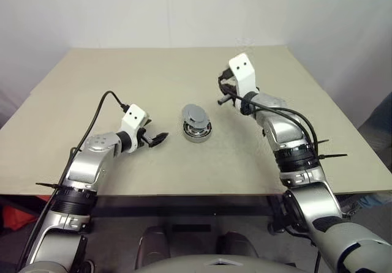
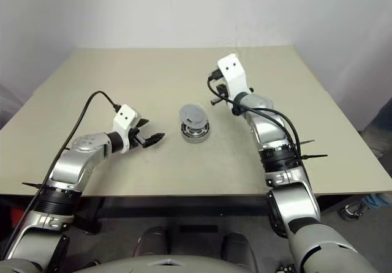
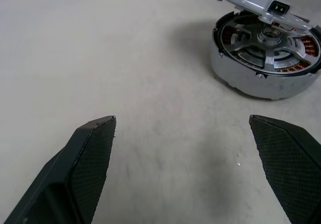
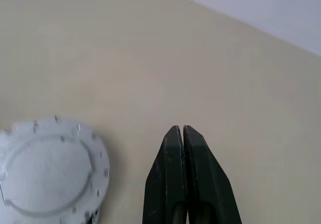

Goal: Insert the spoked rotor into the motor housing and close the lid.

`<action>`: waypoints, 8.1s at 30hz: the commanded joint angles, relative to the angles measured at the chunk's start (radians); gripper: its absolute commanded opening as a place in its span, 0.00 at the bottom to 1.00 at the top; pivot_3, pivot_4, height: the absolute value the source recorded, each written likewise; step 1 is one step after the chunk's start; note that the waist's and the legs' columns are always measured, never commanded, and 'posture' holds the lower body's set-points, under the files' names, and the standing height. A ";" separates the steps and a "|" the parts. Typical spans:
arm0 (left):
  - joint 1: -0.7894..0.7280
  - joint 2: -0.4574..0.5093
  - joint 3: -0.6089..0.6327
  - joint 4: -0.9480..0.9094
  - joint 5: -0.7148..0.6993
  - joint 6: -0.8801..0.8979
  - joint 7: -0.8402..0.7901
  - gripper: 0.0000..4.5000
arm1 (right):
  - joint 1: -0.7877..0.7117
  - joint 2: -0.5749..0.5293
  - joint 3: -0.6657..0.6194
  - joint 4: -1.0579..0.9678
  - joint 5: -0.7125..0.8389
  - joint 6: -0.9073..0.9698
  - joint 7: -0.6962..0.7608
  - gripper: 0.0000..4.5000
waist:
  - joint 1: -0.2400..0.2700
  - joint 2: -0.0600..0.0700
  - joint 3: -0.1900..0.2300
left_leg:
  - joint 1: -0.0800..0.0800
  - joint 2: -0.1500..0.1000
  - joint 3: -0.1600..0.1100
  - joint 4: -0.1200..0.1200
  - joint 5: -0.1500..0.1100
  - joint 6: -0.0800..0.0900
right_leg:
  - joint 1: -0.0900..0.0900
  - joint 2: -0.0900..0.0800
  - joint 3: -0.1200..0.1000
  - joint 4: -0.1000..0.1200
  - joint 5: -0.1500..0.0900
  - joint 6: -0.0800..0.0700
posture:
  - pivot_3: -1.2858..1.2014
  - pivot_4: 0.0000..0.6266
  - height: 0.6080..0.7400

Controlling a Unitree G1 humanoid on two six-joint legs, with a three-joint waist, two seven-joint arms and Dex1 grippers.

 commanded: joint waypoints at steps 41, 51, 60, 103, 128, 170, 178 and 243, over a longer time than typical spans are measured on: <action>-0.024 0.029 0.018 -0.009 0.000 -0.011 -0.037 1.00 | 0.105 0.091 0.082 0.027 0.079 -0.266 0.265 0.15 | 0.000 -0.004 -0.002 | 0.002 0.000 0.000 -0.001 0.000 0.000 | 0.001 0.000 0.000 -0.001 -0.002 0.003 | 0.52 0.00 1.00; -0.005 0.074 0.040 -0.061 -0.059 0.066 -0.109 1.00 | 0.111 0.088 0.121 0.089 0.041 -0.305 0.285 0.91 | 0.000 -0.004 -0.002 | 0.001 -0.001 0.001 -0.012 0.000 -0.001 | -0.002 0.000 0.000 -0.005 0.001 -0.004 | 0.52 0.00 1.00; 0.020 0.108 0.059 -0.130 -0.138 0.160 -0.142 1.00 | 0.052 0.120 0.095 0.218 0.048 -0.294 0.251 0.99 | -0.002 -0.004 -0.002 | 0.001 -0.001 0.001 -0.012 0.000 -0.001 | -0.002 0.000 0.000 -0.004 0.001 -0.004 | 0.52 0.00 1.00; 0.080 0.194 0.077 -0.175 -0.225 0.268 -0.164 1.00 | 0.073 0.081 0.088 0.262 0.065 -0.306 0.375 0.71 | -0.002 -0.004 -0.002 | 0.001 0.000 0.001 -0.013 0.001 -0.001 | -0.002 0.001 -0.001 -0.005 0.000 -0.005 | 0.52 0.00 1.00; 0.092 0.193 0.073 -0.203 -0.226 0.272 -0.145 1.00 | 0.102 0.021 0.138 0.314 0.002 -0.389 0.453 0.71 | -0.002 -0.004 -0.002 | 0.002 -0.001 0.001 -0.013 0.001 -0.001 | -0.001 0.001 -0.001 -0.005 0.000 -0.005 | 0.52 0.00 1.00; 0.099 0.158 0.060 -0.232 -0.234 0.287 -0.106 1.00 | 0.083 0.016 0.198 0.401 -0.056 -0.214 0.452 0.71 | -0.002 -0.012 -0.026 | 0.031 -0.002 -0.001 -0.023 0.000 0.000 | 0.022 0.001 -0.002 -0.023 -0.004 0.003 | 0.52 0.00 1.00; 0.103 0.156 0.057 -0.237 -0.237 0.290 -0.105 1.00 | 0.058 0.021 0.161 0.312 -0.018 -0.178 0.454 0.71 | -0.002 -0.012 -0.026 | 0.025 -0.001 0.000 -0.028 0.000 -0.001 | 0.020 0.004 -0.001 -0.023 -0.004 0.002 | 0.52 0.00 1.00; 0.095 0.161 0.057 -0.218 -0.231 0.285 -0.108 1.00 | 0.074 -0.032 0.100 0.036 0.156 0.019 0.523 0.71 | -0.002 -0.008 -0.024 | 0.008 0.001 0.000 -0.031 0.000 -0.002 | 0.005 0.007 0.000 -0.024 0.000 -0.006 | 0.52 0.00 1.00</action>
